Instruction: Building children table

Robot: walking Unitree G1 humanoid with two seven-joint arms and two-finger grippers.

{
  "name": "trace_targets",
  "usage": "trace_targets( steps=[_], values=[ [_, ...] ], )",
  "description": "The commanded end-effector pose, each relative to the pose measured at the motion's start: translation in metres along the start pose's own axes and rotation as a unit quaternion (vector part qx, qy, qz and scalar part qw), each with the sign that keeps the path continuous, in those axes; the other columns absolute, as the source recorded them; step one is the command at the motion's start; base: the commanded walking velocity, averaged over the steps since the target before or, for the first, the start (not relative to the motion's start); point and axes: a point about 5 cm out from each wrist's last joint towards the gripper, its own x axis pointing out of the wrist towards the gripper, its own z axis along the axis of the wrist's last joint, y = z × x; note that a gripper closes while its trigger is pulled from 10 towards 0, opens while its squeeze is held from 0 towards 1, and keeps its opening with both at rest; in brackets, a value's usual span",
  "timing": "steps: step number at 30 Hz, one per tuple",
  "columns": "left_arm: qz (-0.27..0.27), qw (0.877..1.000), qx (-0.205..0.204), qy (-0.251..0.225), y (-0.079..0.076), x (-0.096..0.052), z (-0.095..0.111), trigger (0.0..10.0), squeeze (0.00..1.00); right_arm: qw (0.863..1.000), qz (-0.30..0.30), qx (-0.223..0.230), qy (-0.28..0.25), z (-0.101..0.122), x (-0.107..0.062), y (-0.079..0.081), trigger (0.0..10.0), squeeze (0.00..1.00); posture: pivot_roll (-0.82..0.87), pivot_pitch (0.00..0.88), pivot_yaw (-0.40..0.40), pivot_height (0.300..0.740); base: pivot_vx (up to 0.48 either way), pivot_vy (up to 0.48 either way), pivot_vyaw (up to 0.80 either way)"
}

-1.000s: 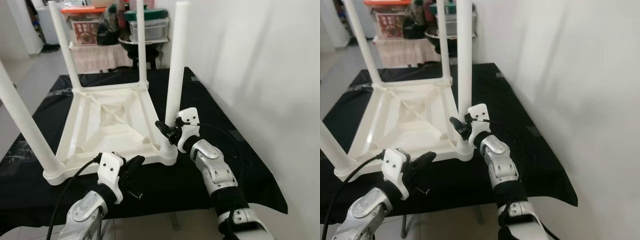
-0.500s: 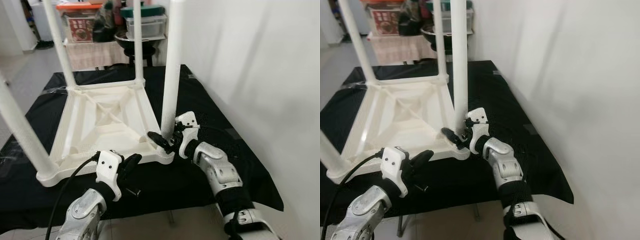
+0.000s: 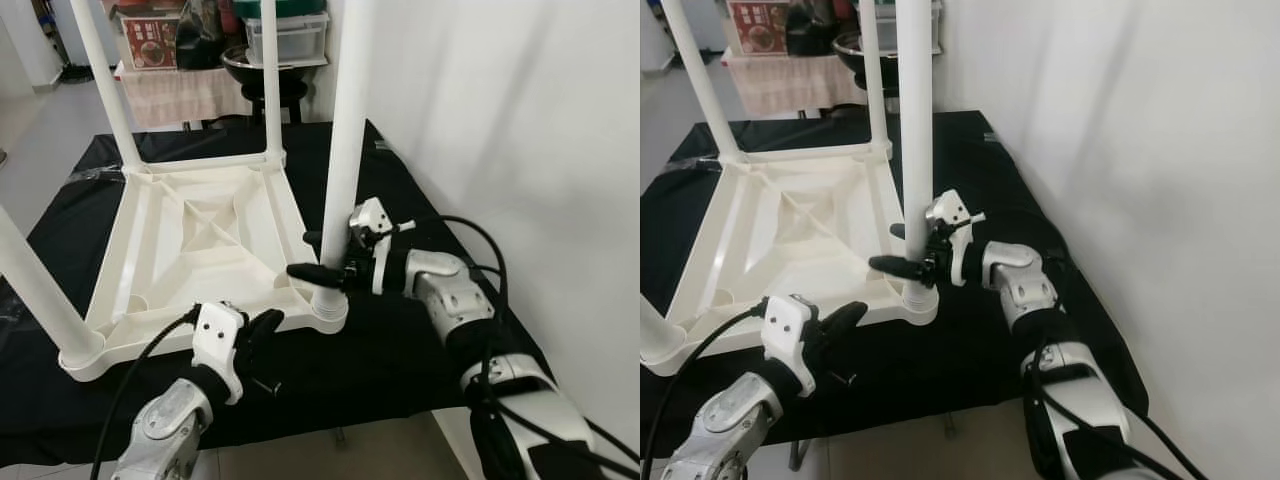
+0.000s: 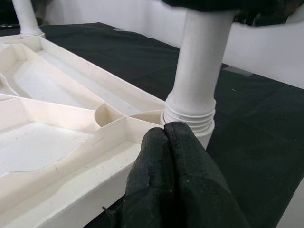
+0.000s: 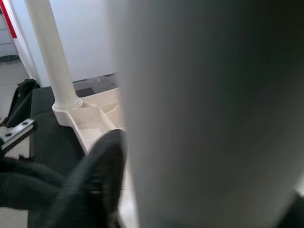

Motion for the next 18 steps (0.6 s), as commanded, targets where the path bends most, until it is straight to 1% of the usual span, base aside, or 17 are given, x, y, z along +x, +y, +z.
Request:
trace_targets(
  steps=[1,8,9,11,12,13,15,16,17,18],
  values=[
    [-0.002,1.000,0.002,0.002,-0.002,-0.001,0.001,10.0,0.00,1.000,0.023,0.004,0.001,-0.002,0.005,0.004,0.0,0.00,0.05,0.000,-0.059,0.740,0.000,0.000,0.00],
    [-0.001,1.000,0.001,0.001,-0.003,-0.001,0.001,10.0,0.00,1.000,0.022,0.016,-0.001,-0.002,0.002,0.002,0.0,0.00,0.05,0.000,-0.060,0.740,0.000,0.000,0.00],
    [-0.002,1.000,0.000,0.001,-0.003,0.000,0.001,10.0,0.00,1.000,0.005,0.018,-0.001,-0.004,-0.002,0.000,0.0,0.00,0.04,0.000,-0.061,0.740,0.000,0.000,0.00],
    [-0.002,1.000,0.000,0.001,-0.003,0.000,0.001,10.0,0.00,1.000,0.005,0.018,-0.001,-0.004,-0.002,0.000,0.0,0.00,0.04,0.000,-0.061,0.740,0.000,0.000,0.00],
    [-0.003,1.000,-0.001,0.000,-0.003,0.000,0.001,10.0,0.00,1.000,-0.005,0.018,-0.002,-0.006,-0.005,-0.002,0.0,0.00,0.04,0.000,-0.061,0.740,0.000,0.000,0.00],
    [-0.003,1.000,-0.001,-0.001,-0.004,0.000,0.001,10.0,0.00,0.999,-0.043,0.025,0.007,-0.014,-0.007,0.000,0.0,0.00,0.03,0.000,-0.062,0.740,0.000,0.000,0.00],
    [-0.003,1.000,-0.001,-0.001,-0.004,0.000,0.001,10.0,0.00,0.999,-0.043,0.025,0.007,-0.014,-0.007,0.000,0.0,0.00,0.03,0.000,-0.062,0.740,0.000,0.000,0.00],
    [-0.002,1.000,-0.002,-0.001,-0.004,0.000,0.001,10.0,0.00,0.996,-0.081,0.038,0.017,-0.023,-0.007,0.002,0.0,0.00,0.02,0.000,-0.073,0.740,0.000,0.000,0.00],
    [-0.002,1.000,-0.002,-0.002,-0.004,0.000,0.002,10.0,0.00,0.993,-0.105,0.046,0.024,-0.028,-0.007,0.004,0.0,0.00,0.02,0.000,-0.073,0.740,0.000,0.000,0.00],
    [-0.002,1.000,-0.002,-0.002,-0.004,0.000,0.002,10.0,0.00,0.993,-0.105,0.046,0.024,-0.028,-0.007,0.004,0.0,0.00,0.02,0.000,-0.073,0.740,0.000,0.000,0.00]
  ],
)
